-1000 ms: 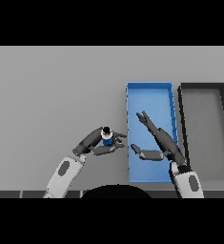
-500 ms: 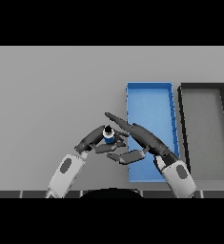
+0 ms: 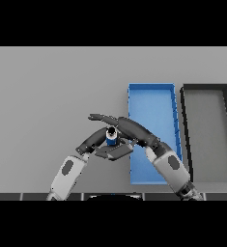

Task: Pick up the blue pipe and place it into the blue bin.

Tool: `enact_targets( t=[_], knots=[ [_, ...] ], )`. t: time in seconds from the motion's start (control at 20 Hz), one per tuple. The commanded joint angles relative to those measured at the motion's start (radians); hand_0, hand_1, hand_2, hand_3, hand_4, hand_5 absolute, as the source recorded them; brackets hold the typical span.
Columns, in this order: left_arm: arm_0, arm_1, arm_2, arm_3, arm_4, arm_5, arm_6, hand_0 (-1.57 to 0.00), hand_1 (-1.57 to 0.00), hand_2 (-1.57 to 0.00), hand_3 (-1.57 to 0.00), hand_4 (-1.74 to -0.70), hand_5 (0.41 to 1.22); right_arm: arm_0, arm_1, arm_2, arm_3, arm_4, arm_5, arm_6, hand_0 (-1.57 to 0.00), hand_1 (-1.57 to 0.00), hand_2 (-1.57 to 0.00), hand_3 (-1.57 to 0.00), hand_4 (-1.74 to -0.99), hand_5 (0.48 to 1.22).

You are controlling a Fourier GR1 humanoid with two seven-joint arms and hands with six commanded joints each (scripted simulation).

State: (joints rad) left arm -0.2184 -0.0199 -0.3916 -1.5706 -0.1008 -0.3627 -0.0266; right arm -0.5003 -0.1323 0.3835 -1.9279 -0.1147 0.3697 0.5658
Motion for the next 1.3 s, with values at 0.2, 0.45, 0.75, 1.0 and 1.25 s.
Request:
enact_targets(
  t=[0.2,0.45,0.75,1.0,1.25],
  knots=[
    [-0.006,-0.021,-0.003,0.005,-0.002,0.012,0.037,-1.57,-1.57,-1.57,-1.57,-1.64,1.221,-0.010,0.017,0.011,0.027,-0.017,0.018,-0.032,-1.01,-1.02,-1.04,-0.87,-1.514,0.550],
    [0.007,-0.040,0.011,-0.006,0.069,-0.022,0.017,-1.57,-1.57,-1.57,-1.49,-1.71,1.221,-0.015,0.036,0.033,0.062,-0.032,-0.018,-0.086,-1.39,-1.39,-1.40,-1.25,-1.648,0.929],
    [-0.004,-0.034,0.016,-0.004,0.056,-0.025,-0.002,-1.57,-1.57,-1.57,-1.43,-1.73,1.221,-0.017,0.024,0.061,0.057,-0.021,-0.045,-0.123,-1.52,-1.52,-1.53,-1.48,-1.716,1.144],
    [0.001,-0.005,0.010,-0.021,-0.006,0.018,-0.062,-1.46,-1.34,-1.29,-1.17,-1.60,1.221,-0.011,0.046,0.077,0.054,0.025,-0.098,-0.154,-1.56,-1.56,-1.56,-1.54,-1.733,1.196],
    [0.002,0.026,0.010,-0.018,-0.058,-0.068,-0.027,-0.48,-0.44,-0.42,-0.38,-1.14,1.132,-0.002,0.068,0.084,0.038,0.039,-0.100,-0.061,-1.57,-1.57,-1.57,-1.56,-1.738,1.213]
  ],
)
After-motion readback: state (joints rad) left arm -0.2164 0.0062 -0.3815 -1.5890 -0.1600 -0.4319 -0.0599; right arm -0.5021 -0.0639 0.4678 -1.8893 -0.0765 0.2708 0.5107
